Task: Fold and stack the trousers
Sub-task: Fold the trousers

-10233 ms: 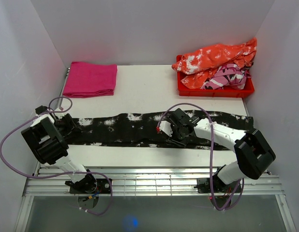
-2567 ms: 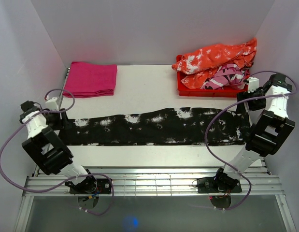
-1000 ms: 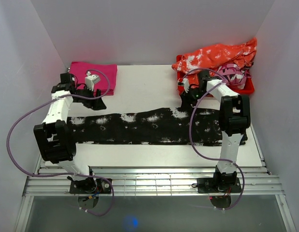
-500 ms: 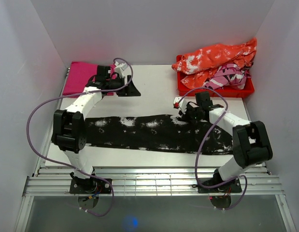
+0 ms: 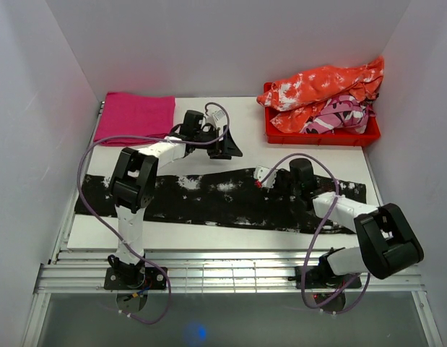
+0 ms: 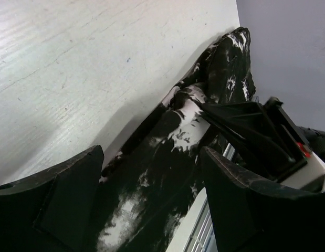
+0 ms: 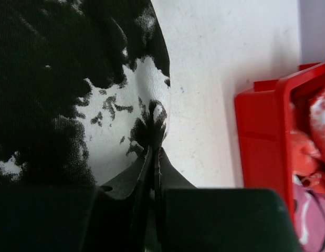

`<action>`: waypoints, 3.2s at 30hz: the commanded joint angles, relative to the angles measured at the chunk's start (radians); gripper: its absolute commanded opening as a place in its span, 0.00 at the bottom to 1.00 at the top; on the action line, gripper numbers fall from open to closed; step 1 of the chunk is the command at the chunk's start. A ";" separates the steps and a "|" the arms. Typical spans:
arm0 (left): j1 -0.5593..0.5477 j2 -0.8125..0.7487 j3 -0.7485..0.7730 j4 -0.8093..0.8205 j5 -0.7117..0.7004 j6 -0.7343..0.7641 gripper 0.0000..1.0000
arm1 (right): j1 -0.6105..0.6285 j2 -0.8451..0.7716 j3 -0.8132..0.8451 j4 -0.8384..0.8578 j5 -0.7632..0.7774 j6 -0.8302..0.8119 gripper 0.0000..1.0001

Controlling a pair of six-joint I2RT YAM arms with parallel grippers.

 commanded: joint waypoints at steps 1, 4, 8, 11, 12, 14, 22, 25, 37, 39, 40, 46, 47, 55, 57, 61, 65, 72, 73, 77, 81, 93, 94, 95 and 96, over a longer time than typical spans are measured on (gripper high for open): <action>-0.027 0.003 0.030 0.128 0.066 -0.083 0.86 | 0.031 -0.075 -0.080 0.188 0.026 -0.124 0.08; -0.051 0.051 0.065 0.126 0.092 -0.095 0.84 | 0.056 -0.112 -0.138 0.202 0.017 -0.210 0.08; -0.073 0.056 0.039 0.126 0.103 -0.101 0.81 | 0.108 -0.175 -0.265 0.281 0.034 -0.351 0.08; -0.087 0.037 -0.008 0.146 0.115 -0.112 0.78 | 0.165 -0.202 -0.397 0.401 0.069 -0.486 0.08; -0.096 0.028 -0.019 0.146 0.121 -0.118 0.78 | 0.179 -0.196 -0.428 0.435 0.089 -0.512 0.08; -0.105 0.013 -0.068 0.148 0.129 -0.129 0.76 | 0.206 -0.175 -0.503 0.554 0.108 -0.568 0.08; -0.150 -0.038 -0.194 0.169 0.118 -0.161 0.77 | 0.248 0.144 -0.652 1.074 0.204 -0.704 0.08; -0.173 -0.050 -0.203 0.171 0.110 -0.148 0.77 | 0.271 0.349 -0.684 1.385 0.246 -0.754 0.08; -0.234 0.052 -0.139 0.240 0.142 -0.259 0.81 | 0.291 0.510 -0.663 1.604 0.263 -0.779 0.08; -0.239 0.072 -0.125 0.273 0.155 -0.298 0.82 | 0.294 0.502 -0.663 1.605 0.256 -0.784 0.08; -0.239 0.092 -0.125 0.307 0.171 -0.356 0.82 | 0.300 0.499 -0.660 1.605 0.259 -0.782 0.08; -0.240 0.177 -0.111 0.542 0.201 -0.563 0.83 | 0.320 0.497 -0.652 1.605 0.313 -0.770 0.74; -0.240 0.194 -0.110 0.591 0.199 -0.603 0.83 | 0.320 0.487 -0.663 1.605 0.309 -0.764 0.80; -0.239 0.290 -0.016 0.818 0.190 -0.767 0.84 | 0.325 0.512 -0.721 1.604 0.258 -0.771 0.23; -0.228 0.307 -0.001 0.867 0.172 -0.801 0.84 | 0.325 0.532 -0.718 1.604 0.266 -0.768 0.08; -0.191 0.324 0.028 0.988 0.126 -0.839 0.83 | 0.325 0.534 -0.729 1.602 0.258 -0.758 0.08; -0.156 0.347 0.093 1.002 0.130 -0.859 0.79 | 0.325 0.542 -0.735 1.604 0.270 -0.759 0.08; -0.122 0.235 -0.043 0.930 0.190 -0.778 0.74 | 0.325 0.537 -0.726 1.604 0.302 -0.754 0.08; -0.119 0.209 -0.056 0.793 0.182 -0.726 0.74 | 0.325 0.536 -0.724 1.604 0.304 -0.754 0.08; -0.111 0.123 -0.042 0.401 0.112 -0.334 0.74 | 0.325 0.517 -0.727 1.604 0.310 -0.757 0.08; -0.114 0.102 -0.048 0.228 0.161 -0.241 0.74 | 0.326 0.509 -0.737 1.604 0.309 -0.762 0.08; -0.186 0.089 -0.052 0.158 0.156 -0.169 0.74 | 0.325 0.520 -0.718 1.604 0.315 -0.759 0.08; -0.193 0.102 -0.042 0.166 0.162 -0.174 0.74 | 0.325 0.520 -0.720 1.604 0.315 -0.759 0.08; -0.205 0.123 -0.035 0.183 0.184 -0.196 0.74 | 0.325 0.523 -0.718 1.604 0.306 -0.759 0.08; -0.209 0.132 -0.029 0.209 0.199 -0.221 0.75 | 0.325 0.522 -0.724 1.604 0.301 -0.759 0.08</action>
